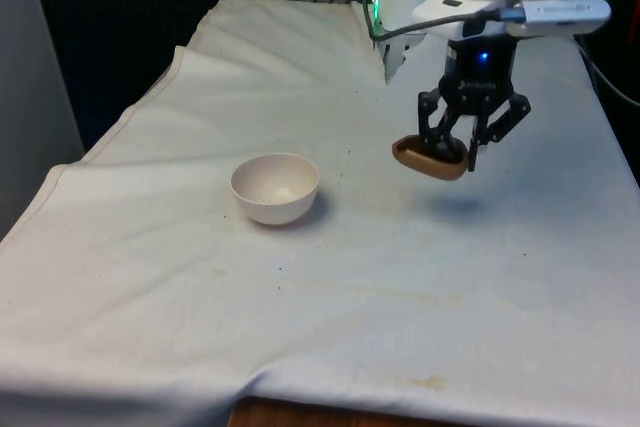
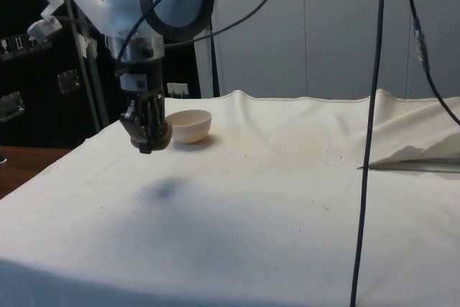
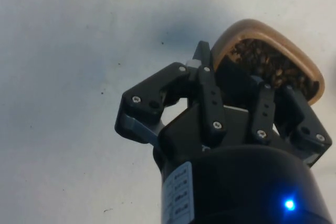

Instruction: Pour the coffee beans from the cup into the bowl.

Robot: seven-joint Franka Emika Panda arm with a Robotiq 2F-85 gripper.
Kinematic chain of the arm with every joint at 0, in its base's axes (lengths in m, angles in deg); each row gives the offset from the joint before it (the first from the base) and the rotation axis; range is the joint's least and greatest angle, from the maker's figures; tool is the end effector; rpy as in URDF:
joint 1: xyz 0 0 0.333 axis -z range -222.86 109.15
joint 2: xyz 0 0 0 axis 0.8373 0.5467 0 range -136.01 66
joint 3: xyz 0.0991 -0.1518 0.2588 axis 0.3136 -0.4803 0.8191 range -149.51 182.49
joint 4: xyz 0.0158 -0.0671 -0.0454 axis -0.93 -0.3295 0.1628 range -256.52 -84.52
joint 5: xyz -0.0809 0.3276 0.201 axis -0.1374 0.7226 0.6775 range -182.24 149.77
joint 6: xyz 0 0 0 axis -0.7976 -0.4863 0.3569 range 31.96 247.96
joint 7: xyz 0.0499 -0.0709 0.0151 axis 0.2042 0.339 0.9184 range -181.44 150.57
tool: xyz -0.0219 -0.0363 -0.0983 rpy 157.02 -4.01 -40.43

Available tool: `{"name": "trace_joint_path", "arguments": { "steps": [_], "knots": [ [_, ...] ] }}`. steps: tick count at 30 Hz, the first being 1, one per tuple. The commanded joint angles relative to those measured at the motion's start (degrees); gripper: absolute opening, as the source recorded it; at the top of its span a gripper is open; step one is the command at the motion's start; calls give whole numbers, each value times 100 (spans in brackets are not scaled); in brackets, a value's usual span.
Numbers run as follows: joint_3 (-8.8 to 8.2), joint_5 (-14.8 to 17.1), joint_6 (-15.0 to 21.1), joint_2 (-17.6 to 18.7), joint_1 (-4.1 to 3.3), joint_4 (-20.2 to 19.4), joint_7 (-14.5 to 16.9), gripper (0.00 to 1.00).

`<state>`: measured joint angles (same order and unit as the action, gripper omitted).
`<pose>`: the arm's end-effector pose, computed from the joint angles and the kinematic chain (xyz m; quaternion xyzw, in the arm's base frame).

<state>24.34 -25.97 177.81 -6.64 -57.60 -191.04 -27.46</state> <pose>0.6296 0.0922 0.2421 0.9979 0.0268 0.0585 0.0103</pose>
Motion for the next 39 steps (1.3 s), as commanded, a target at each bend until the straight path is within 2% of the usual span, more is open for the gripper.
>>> {"name": "trace_joint_path", "arguments": {
  "steps": [1,8,9,10,17,18,19,25,26,27,35,36,37,39],
  "knots": [
    [52,80,-40,-57,57,-23,80,0],
    [29,160,-109,-166,103,-23,183,0],
    [-23,92,-97,-149,63,0,132,0],
    [29,183,-126,-195,126,-23,223,0],
    [-57,378,-178,-304,160,-23,458,0],
    [-120,309,-172,-281,97,0,395,0],
    [-69,401,-183,-315,160,-23,487,0],
    [-172,630,-212,-401,195,-23,762,0],
    [-223,544,-195,-367,132,0,670,0],
    [-189,665,-212,-413,195,-23,802,0],
    [-344,1049,-229,-493,235,-17,1232,0],
    [-401,974,-201,-458,172,0,1157,0],
    [-367,1094,-229,-504,241,-17,1283,0],
    [-401,1175,-235,-521,246,-11,1375,0]
  ]
}}
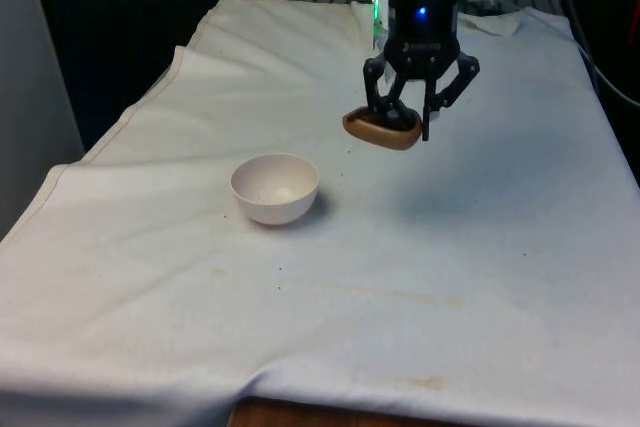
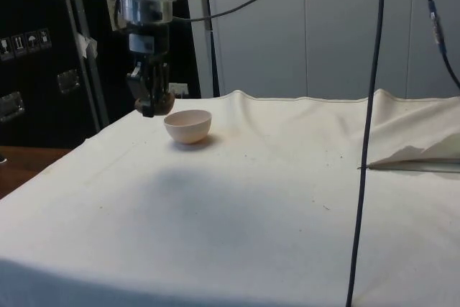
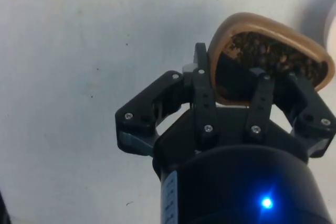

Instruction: Pour the coffee beans from the cup into the bowl.

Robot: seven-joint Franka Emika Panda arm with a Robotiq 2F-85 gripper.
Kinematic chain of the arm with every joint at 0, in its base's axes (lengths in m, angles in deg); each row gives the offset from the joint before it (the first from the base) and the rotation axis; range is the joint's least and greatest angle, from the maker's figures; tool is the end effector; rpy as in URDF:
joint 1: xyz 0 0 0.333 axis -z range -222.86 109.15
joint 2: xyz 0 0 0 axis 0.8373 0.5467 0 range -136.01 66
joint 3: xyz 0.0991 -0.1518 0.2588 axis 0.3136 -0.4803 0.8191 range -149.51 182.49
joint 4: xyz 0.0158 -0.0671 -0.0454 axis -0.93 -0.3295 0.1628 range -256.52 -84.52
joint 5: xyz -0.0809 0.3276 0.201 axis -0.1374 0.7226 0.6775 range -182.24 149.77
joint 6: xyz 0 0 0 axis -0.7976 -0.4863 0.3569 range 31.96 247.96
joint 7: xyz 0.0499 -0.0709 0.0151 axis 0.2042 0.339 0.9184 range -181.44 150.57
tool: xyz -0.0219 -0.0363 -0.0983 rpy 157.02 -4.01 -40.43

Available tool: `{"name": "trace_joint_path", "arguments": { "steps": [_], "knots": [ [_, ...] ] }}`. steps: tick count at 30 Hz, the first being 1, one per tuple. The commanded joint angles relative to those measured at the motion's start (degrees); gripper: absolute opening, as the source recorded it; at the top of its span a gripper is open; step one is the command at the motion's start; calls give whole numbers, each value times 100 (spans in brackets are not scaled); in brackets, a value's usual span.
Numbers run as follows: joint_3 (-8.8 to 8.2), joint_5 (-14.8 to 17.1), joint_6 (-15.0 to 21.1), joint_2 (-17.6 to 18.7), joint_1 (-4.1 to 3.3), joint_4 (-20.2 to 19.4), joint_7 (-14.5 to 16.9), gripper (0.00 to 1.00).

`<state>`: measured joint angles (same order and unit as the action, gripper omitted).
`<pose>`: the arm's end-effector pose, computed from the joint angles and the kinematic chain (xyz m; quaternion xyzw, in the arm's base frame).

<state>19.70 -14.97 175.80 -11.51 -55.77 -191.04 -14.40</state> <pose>0.6382 0.0213 0.2904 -0.9967 -0.0160 -0.0770 0.0191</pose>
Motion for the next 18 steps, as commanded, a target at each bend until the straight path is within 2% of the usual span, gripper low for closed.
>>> {"name": "trace_joint_path", "arguments": {
  "steps": [1,6,7,8,14,15,16,18],
  "knots": [
    [40,120,-34,-40,69,-11,126,0],
    [-97,395,-46,-80,80,-6,435,0],
    [-155,332,-6,-52,23,6,384,0],
    [-115,447,-46,-86,86,0,487,0],
    [-269,779,-46,-86,103,11,865,0],
    [-315,676,-6,-80,34,6,762,0],
    [-292,837,-46,-86,109,11,928,0],
    [-372,997,-52,-80,109,23,1100,0]
  ]
}}
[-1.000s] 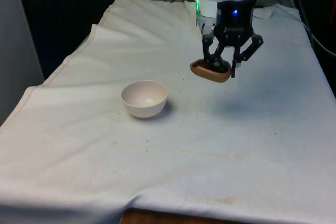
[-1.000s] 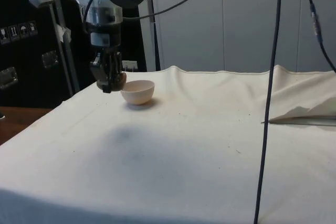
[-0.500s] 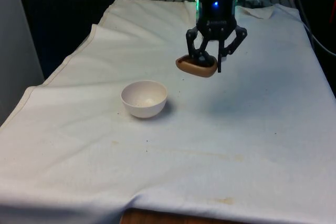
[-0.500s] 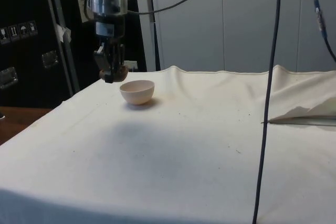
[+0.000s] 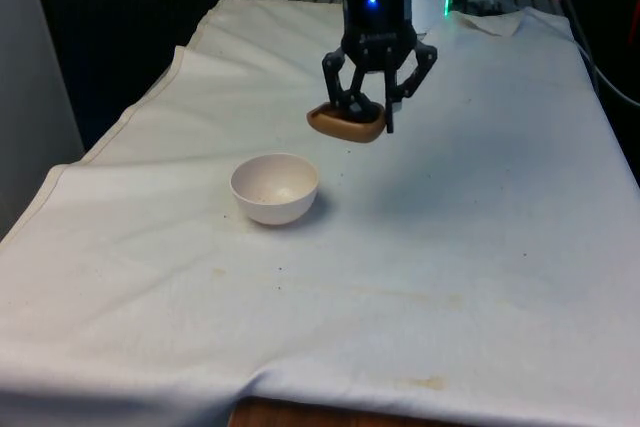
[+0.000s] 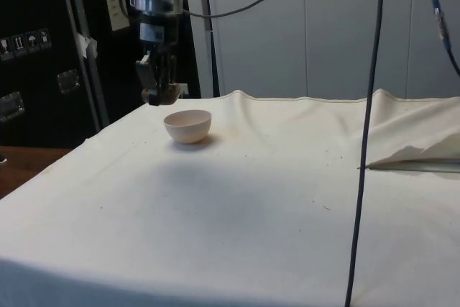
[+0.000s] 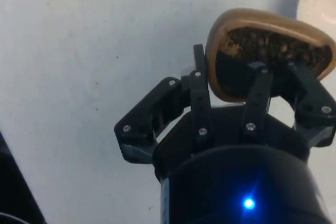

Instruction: Pour the coffee beans from the cup into the bowl.

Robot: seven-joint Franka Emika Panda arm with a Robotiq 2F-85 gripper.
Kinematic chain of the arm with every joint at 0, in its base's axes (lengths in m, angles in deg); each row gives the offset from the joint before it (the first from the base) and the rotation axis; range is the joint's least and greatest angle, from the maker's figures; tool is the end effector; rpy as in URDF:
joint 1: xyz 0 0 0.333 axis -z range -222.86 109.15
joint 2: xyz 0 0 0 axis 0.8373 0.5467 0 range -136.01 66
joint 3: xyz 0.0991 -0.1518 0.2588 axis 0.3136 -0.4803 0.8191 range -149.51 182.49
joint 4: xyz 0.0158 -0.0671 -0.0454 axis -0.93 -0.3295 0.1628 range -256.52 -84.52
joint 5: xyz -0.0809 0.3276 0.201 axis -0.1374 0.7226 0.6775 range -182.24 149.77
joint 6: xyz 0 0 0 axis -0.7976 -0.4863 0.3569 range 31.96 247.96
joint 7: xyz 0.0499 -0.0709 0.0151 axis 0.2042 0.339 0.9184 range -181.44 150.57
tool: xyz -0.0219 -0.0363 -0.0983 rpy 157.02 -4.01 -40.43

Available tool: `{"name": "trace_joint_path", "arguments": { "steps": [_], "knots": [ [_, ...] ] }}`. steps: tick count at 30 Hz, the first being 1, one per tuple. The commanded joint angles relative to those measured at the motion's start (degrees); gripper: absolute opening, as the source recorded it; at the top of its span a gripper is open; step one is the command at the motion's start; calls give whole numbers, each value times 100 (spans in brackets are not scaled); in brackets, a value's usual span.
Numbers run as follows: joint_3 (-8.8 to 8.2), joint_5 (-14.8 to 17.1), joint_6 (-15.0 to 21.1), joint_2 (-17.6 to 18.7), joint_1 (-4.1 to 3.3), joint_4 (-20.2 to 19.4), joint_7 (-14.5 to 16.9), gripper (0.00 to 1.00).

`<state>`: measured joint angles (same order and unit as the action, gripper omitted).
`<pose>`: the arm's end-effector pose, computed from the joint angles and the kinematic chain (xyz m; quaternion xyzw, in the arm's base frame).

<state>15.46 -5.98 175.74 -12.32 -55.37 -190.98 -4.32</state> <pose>0.6386 -0.0285 0.2994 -0.9948 -0.0091 -0.0900 0.0462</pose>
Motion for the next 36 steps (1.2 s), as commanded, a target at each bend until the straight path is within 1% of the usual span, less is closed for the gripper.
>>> {"name": "trace_joint_path", "arguments": {
  "steps": [1,6,7,8,10,11,15,16,17,21,22,24,25,26,31,32,33,34,36],
  "knots": [
    [23,149,-52,0,69,17,149,0],
    [-92,401,-69,6,74,29,424,0],
    [-166,372,-17,0,11,0,401,0],
    [-138,504,-80,11,74,29,527,0],
    [-160,550,-86,11,74,34,579,0],
    [-201,647,-97,11,74,40,682,0],
    [-286,848,-143,17,86,57,888,0],
    [-361,837,-97,0,23,17,882,0],
    [-327,963,-166,23,92,63,997,0],
    [-401,1186,-212,23,92,74,1203,0],
    [-430,1301,-246,29,97,92,1301,0],
    [-458,1421,-298,34,109,109,1404,0],
    [-516,1369,-241,17,46,69,1364,0],
    [-476,1478,-321,40,109,120,1450,0],
    [-567,1793,-470,63,120,183,1713,0],
    [-607,1914,-544,80,126,218,1805,0],
    [-647,1822,-464,63,63,172,1742,0],
    [-630,1965,-579,92,126,235,1851,0],
    [-676,2063,-659,115,126,275,1931,0]
  ]
}}
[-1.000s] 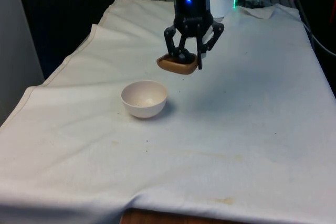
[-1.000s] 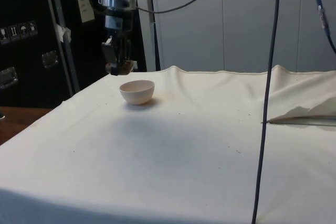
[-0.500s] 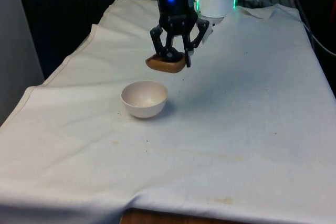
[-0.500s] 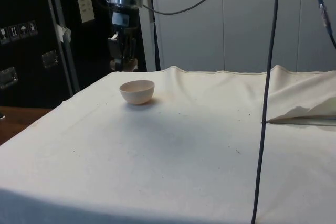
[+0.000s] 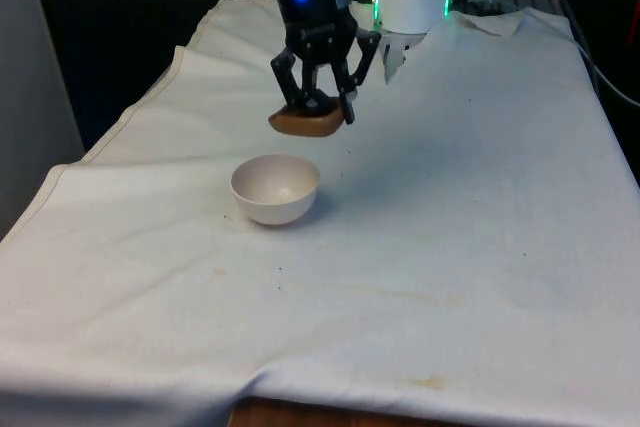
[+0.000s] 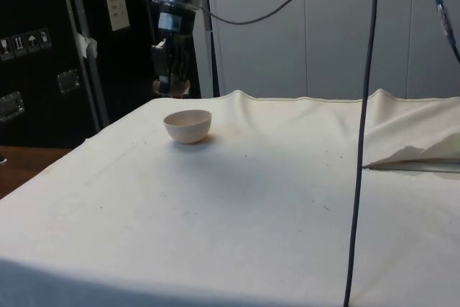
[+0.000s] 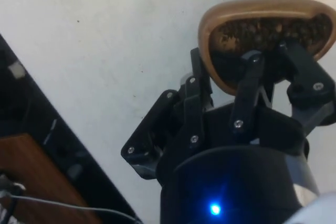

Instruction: Pour the coffee beans from the cup into the bowl.

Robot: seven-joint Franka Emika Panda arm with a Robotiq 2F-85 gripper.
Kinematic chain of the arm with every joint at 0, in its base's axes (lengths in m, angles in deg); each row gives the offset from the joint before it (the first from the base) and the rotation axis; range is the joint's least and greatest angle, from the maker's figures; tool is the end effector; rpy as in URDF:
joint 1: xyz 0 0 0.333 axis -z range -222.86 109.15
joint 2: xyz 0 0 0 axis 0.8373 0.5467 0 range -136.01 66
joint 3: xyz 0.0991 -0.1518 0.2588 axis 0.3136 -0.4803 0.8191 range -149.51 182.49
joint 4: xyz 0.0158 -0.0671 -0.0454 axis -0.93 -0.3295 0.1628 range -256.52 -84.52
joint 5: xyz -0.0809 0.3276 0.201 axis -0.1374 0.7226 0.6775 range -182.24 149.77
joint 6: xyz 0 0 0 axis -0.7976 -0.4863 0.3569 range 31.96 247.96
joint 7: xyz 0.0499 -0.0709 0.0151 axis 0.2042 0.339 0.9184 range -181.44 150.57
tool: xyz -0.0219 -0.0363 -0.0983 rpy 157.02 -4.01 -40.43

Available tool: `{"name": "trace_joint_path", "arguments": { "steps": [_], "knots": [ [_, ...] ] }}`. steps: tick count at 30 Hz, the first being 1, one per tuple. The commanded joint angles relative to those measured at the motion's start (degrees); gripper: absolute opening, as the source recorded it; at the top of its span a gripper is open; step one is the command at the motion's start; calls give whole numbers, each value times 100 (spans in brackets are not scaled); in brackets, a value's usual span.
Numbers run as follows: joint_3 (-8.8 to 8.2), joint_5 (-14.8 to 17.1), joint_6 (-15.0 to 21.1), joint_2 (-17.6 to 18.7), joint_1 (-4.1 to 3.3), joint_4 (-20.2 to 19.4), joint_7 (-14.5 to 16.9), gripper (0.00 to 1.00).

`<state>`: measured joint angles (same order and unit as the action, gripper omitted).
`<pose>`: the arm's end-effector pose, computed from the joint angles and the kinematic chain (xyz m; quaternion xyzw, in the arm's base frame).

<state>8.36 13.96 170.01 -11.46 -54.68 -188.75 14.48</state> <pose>0.6329 -0.1052 0.2999 -0.9859 0.0072 -0.1021 0.1324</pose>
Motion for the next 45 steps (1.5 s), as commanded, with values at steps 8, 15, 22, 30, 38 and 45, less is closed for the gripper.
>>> {"name": "trace_joint_path", "arguments": {
  "steps": [8,15,22,30,38,45],
  "knots": [
    [-149,418,-435,143,80,246,332,0],
    [-315,791,-733,281,86,424,607,0],
    [-498,1117,-928,395,52,533,854,0],
    [-676,1495,-1226,476,63,619,1152,0],
    [-837,1960,-1484,607,74,699,1484,0],
    [-985,2418,-1851,762,138,819,1799,0]
  ]
}}
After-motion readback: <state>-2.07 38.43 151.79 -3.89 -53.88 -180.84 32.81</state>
